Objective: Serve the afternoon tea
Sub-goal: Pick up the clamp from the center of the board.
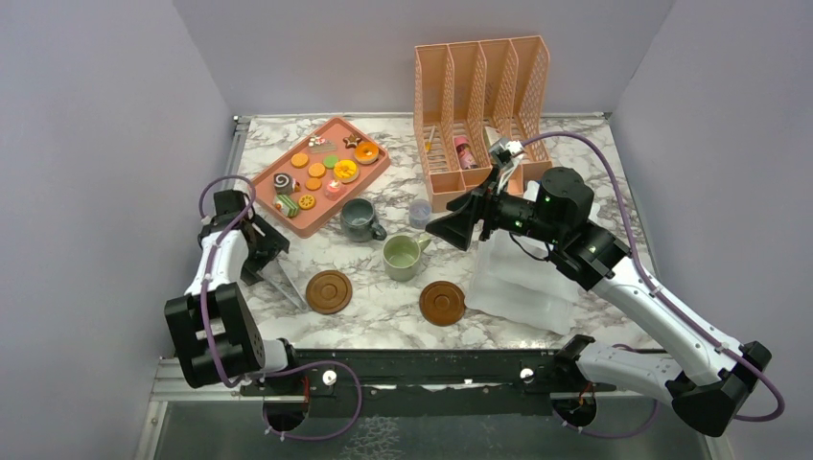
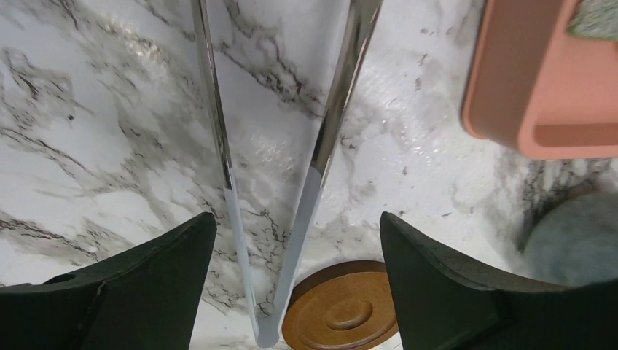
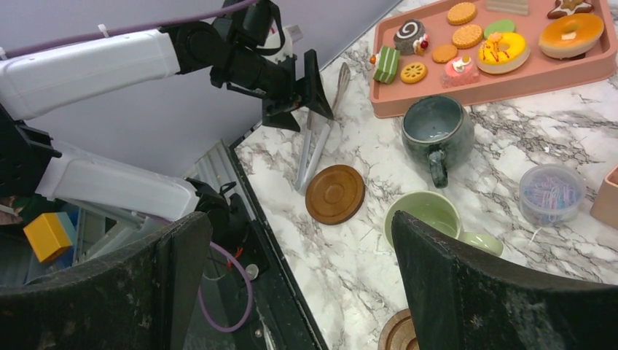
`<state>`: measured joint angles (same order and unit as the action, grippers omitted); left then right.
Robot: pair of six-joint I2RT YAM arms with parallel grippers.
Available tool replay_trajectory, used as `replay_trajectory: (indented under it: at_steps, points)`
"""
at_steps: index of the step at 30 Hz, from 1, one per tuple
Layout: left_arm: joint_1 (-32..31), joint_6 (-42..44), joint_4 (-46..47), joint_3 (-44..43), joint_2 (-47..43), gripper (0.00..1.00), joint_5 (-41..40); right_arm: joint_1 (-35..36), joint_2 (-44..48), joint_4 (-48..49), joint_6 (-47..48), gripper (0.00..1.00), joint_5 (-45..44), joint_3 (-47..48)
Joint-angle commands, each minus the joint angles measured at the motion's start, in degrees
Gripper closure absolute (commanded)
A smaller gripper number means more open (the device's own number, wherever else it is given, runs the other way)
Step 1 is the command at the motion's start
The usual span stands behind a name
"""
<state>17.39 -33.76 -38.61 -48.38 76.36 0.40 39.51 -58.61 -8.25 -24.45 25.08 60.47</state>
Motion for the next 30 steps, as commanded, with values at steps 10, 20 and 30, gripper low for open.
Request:
replay_trajectory:
  at_steps: [10, 20, 30]
  points:
    - [-3.7, -4.8, 6.3, 6.5, 3.5, 0.2, -5.6, -0.3, -0.2, -0.9, 0.1, 0.0, -1.4, 0.2]
    - [-3.7, -3.5, 12.9, 7.7, 4.5, 0.22, -8.9, -0.3, -1.2, -1.7, 0.7, 0.0, -1.7, 0.8]
    - [-3.7, -5.4, 13.1, 9.8, 5.6, 0.3, -9.3, -0.3, -2.3, -2.1, 0.8, 0.0, -1.9, 1.5]
